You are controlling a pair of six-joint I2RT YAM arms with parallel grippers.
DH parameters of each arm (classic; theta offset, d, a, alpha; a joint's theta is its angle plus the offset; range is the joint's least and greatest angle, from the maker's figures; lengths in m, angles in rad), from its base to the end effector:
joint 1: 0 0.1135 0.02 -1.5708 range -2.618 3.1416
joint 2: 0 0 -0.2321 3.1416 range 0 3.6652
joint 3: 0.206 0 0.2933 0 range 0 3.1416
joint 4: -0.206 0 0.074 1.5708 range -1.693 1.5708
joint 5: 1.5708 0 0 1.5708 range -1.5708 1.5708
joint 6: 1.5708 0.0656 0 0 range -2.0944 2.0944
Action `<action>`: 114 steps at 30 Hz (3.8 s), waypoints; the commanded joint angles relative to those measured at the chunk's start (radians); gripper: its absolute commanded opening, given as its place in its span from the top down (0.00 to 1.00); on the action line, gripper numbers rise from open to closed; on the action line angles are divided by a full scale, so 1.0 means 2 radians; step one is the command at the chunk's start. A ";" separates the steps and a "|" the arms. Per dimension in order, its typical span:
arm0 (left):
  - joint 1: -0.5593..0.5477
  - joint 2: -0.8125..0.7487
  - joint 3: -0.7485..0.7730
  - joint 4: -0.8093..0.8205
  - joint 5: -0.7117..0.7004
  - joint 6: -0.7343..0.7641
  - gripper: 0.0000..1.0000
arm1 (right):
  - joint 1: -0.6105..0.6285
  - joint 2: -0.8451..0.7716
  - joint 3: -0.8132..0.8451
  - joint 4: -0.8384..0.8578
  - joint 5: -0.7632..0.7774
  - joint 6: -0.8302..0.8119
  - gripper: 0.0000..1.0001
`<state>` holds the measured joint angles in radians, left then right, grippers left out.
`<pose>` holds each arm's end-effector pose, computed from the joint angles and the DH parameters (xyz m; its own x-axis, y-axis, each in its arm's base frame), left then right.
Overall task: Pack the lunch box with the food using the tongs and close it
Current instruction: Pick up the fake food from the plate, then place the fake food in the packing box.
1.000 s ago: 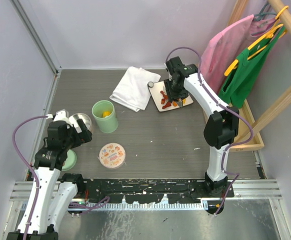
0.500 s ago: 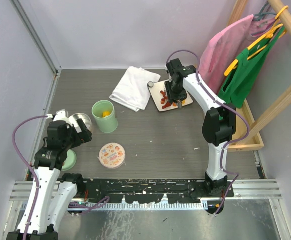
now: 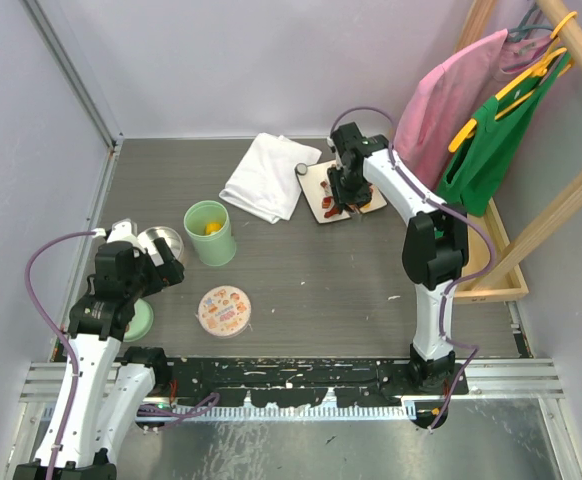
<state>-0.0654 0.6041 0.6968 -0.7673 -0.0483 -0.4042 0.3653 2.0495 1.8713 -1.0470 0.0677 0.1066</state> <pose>0.2180 -0.0111 0.2445 -0.5839 -0.3554 -0.7299 -0.2197 0.9347 -0.2794 0.4381 0.1628 0.1965 -0.9094 -0.2342 -0.3436 -0.2396 0.9705 -0.0273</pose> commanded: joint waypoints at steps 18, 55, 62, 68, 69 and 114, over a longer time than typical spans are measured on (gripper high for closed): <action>-0.002 -0.005 0.007 0.019 -0.002 -0.001 0.02 | -0.001 -0.044 0.001 0.064 0.002 0.045 0.68; -0.002 -0.004 0.007 0.021 -0.002 -0.002 0.02 | -0.003 -0.124 0.012 0.066 -0.148 0.054 0.67; -0.002 -0.003 0.007 0.020 -0.002 -0.002 0.02 | -0.003 -0.132 0.010 0.067 -0.168 0.054 0.66; -0.002 -0.003 0.008 0.020 -0.002 -0.003 0.02 | 0.002 -0.137 0.009 0.068 -0.194 0.050 0.66; -0.002 -0.003 0.007 0.020 -0.003 -0.002 0.02 | 0.003 -0.137 0.008 0.070 -0.201 0.050 0.66; -0.002 -0.003 0.009 0.018 -0.008 -0.007 0.02 | 0.220 -0.031 0.205 -0.052 -0.183 -0.064 0.60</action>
<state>-0.0654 0.5999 0.6968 -0.7677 -0.0593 -0.4118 0.7979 1.9987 2.2219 -1.1637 -0.3042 -0.0032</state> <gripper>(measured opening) 0.980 0.408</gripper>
